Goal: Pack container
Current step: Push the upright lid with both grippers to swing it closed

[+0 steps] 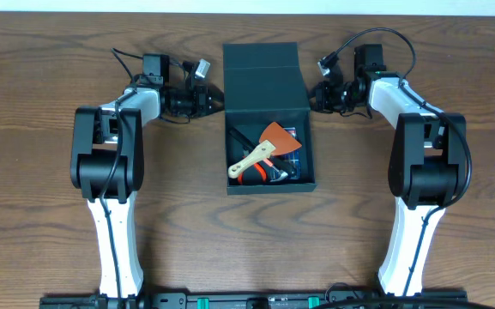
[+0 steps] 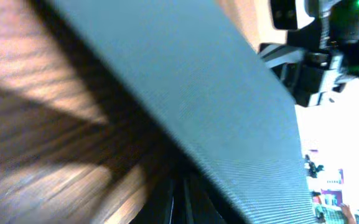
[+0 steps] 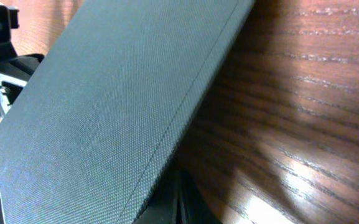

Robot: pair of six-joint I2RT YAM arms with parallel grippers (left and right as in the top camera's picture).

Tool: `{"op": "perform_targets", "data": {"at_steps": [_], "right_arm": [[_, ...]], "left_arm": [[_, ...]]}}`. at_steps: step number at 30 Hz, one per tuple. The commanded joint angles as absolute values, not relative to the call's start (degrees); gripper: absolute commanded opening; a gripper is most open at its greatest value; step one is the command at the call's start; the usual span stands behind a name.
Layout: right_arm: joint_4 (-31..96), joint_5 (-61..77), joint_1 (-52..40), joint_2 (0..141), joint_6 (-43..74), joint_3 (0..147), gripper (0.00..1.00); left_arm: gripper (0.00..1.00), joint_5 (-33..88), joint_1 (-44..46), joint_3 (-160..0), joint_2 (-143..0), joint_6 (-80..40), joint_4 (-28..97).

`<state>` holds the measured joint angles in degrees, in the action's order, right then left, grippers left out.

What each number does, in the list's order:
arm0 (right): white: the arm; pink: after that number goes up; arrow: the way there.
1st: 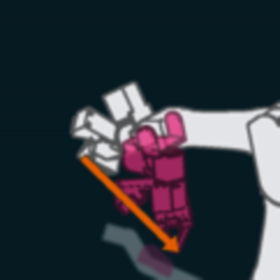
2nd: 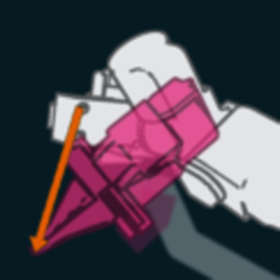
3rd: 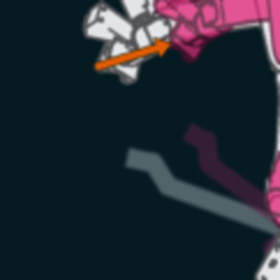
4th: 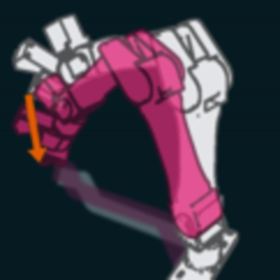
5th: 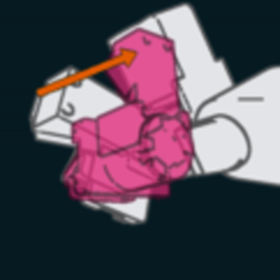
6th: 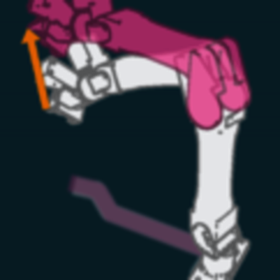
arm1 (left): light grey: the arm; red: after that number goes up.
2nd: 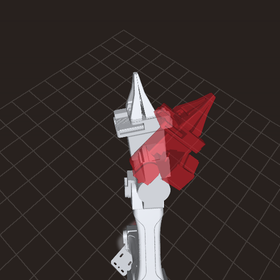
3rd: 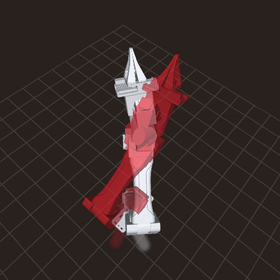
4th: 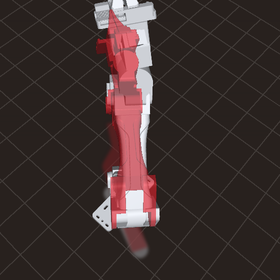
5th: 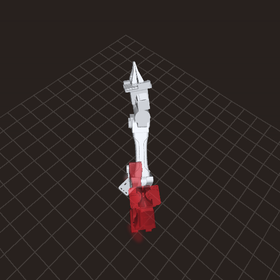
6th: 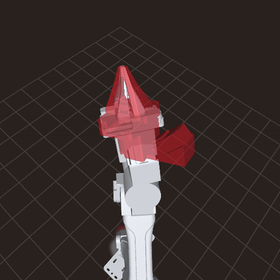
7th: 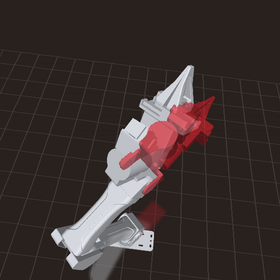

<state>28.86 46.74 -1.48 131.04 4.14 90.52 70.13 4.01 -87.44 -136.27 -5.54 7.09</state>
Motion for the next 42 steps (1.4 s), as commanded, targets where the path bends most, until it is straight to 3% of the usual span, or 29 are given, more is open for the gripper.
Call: {"op": "perform_targets", "data": {"at_steps": [1, 22, 31, 42], "right_arm": [[28.67, 48.25, -1.89, 131.7, 3.99, 90.63, 0.01], [26.63, 49.98, -0.75, 131.7, 2.68, 95.37, 0.01], [32.71, 50.0, -0.19, 131.7, 1.61, 103.7, 0.01], [40.84, 52.97, -0.23, 131.7, 1.15, 109.36, 0.01]], "left_arm": [[0.06, 73.17, 3.95, -88.07, -137.49, -9.43, 4.75], [0.06, 81.71, 3.95, -88.29, -136.9, -21.8, -10.31], [0.06, 81.91, 3.95, -88.38, -134.37, -30.59, -20.49], [0.05, 82.94, 3.95, -88.38, -130.17, -33.34, -20.93]]}}
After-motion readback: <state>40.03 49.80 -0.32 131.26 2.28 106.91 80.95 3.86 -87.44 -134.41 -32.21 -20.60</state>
